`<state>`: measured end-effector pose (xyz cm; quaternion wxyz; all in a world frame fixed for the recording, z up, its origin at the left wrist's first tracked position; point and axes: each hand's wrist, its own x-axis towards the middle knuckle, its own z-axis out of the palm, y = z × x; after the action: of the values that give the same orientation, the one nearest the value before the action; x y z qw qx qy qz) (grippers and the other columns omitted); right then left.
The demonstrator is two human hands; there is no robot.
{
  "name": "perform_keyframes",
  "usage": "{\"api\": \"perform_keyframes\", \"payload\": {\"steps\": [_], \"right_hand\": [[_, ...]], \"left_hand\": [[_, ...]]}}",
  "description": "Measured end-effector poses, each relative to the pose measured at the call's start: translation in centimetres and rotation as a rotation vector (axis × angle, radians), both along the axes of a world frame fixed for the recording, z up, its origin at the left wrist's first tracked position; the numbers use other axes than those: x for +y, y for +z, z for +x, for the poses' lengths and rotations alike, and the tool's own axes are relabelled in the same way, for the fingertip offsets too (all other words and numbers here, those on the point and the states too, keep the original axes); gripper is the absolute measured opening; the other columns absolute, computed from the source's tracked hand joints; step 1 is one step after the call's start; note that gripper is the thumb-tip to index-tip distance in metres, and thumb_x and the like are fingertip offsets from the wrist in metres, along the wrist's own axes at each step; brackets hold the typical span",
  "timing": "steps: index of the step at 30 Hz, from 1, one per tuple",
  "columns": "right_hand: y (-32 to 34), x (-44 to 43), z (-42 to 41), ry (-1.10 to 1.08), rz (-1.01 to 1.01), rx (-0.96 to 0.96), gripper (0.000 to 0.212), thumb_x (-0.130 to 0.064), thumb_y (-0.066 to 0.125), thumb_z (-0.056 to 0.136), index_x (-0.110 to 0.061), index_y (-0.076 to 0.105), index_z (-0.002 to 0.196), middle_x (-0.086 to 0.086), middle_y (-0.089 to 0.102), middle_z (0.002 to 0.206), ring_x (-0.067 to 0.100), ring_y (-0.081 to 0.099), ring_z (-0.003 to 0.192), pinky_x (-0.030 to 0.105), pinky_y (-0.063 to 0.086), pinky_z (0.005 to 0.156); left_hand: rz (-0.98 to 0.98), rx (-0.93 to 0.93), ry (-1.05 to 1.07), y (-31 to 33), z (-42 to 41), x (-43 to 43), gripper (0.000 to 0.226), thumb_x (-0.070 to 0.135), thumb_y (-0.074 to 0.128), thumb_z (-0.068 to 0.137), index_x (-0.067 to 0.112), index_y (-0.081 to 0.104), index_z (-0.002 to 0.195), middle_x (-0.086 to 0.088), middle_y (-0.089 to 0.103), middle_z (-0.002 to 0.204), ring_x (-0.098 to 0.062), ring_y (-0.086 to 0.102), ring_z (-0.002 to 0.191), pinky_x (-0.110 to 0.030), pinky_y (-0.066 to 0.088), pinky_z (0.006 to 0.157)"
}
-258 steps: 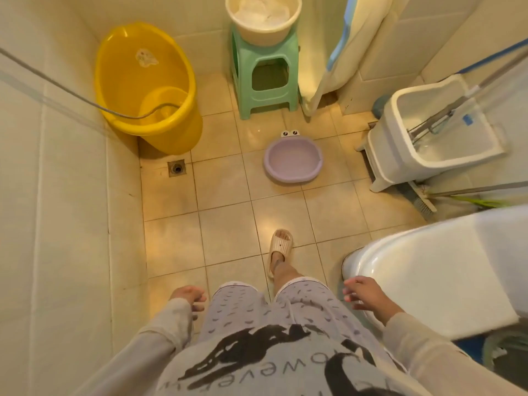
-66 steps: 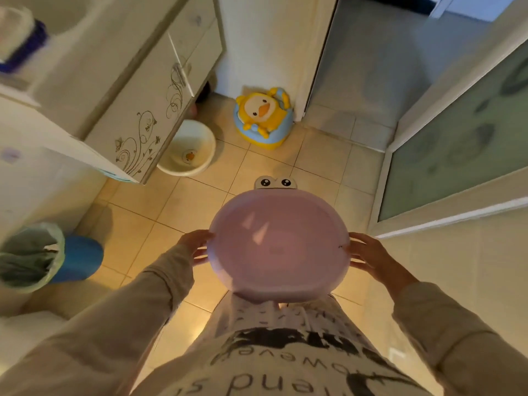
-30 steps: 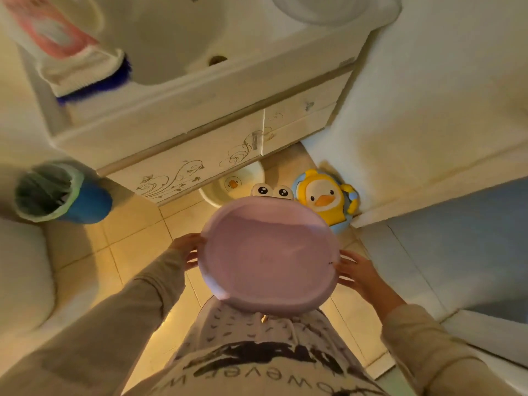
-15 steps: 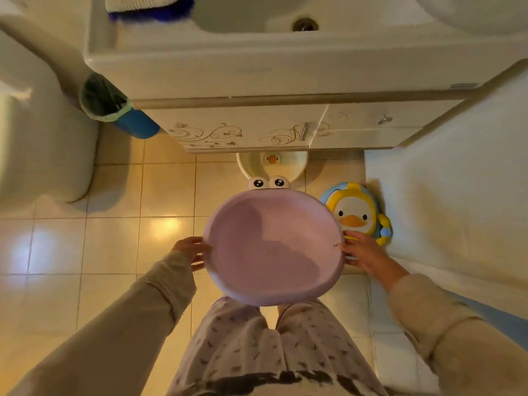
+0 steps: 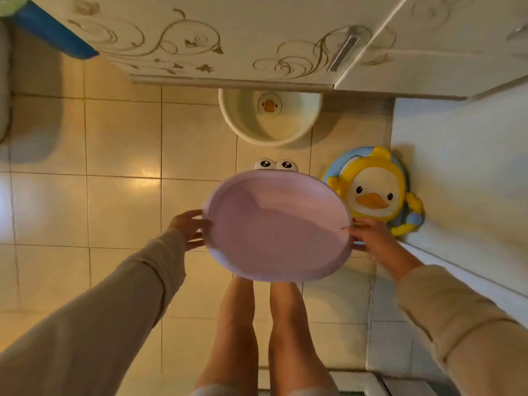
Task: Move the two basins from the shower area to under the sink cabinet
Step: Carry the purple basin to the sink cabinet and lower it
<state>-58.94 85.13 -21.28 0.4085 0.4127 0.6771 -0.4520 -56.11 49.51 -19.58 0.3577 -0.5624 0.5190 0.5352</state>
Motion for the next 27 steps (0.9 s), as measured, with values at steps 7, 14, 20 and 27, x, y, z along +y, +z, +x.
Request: {"api": "perform_keyframes", "payload": {"steps": [7, 14, 20, 27], "right_hand": [[-9.5, -2.1, -10.1, 0.100, -0.011, 0.103, 0.026, 0.000, 0.050, 0.092, -0.015, 0.051, 0.071, 0.004, 0.058, 0.055, 0.013, 0.056, 0.051, 0.027, 0.045, 0.056], [-19.4, -4.6, -22.1, 0.121, 0.155, 0.330, 0.022, -0.008, 0.060, 0.087, -0.019, 0.057, 0.105, 0.009, 0.067, 0.100, 0.021, 0.065, 0.088, 0.020, 0.057, 0.060], [-29.2, -7.7, -28.4, 0.128, 0.320, 0.523, 0.052, -0.011, 0.054, 0.088, -0.013, 0.042, 0.139, 0.007, 0.047, 0.143, 0.024, 0.047, 0.131, 0.027, 0.038, 0.105], [-34.2, -8.6, -29.5, 0.099, 0.405, 0.748, 0.043, -0.013, 0.035, 0.097, -0.017, 0.041, 0.139, 0.002, 0.051, 0.139, 0.012, 0.048, 0.127, 0.007, 0.034, 0.086]], "left_hand": [[-0.052, 0.140, -0.039, -9.9, -8.2, -0.7, 0.059, -0.004, 0.061, 0.081, 0.010, 0.047, 0.137, -0.006, 0.056, 0.106, -0.024, 0.054, 0.095, -0.033, 0.047, 0.081], [-0.156, 0.433, 0.034, -18.7, -17.6, -1.1, 0.063, -0.005, 0.057, 0.079, 0.014, 0.043, 0.137, -0.005, 0.060, 0.102, -0.023, 0.057, 0.093, -0.025, 0.051, 0.065], [-0.232, 0.597, 0.100, -27.9, -23.3, -1.2, 0.052, -0.009, 0.051, 0.074, 0.013, 0.051, 0.122, 0.003, 0.059, 0.105, -0.009, 0.054, 0.075, -0.016, 0.044, 0.055], [-0.398, 0.735, -0.009, -33.0, -24.7, -1.3, 0.058, -0.009, 0.048, 0.072, 0.009, 0.055, 0.126, -0.004, 0.063, 0.114, -0.015, 0.058, 0.095, -0.018, 0.055, 0.081]]}}
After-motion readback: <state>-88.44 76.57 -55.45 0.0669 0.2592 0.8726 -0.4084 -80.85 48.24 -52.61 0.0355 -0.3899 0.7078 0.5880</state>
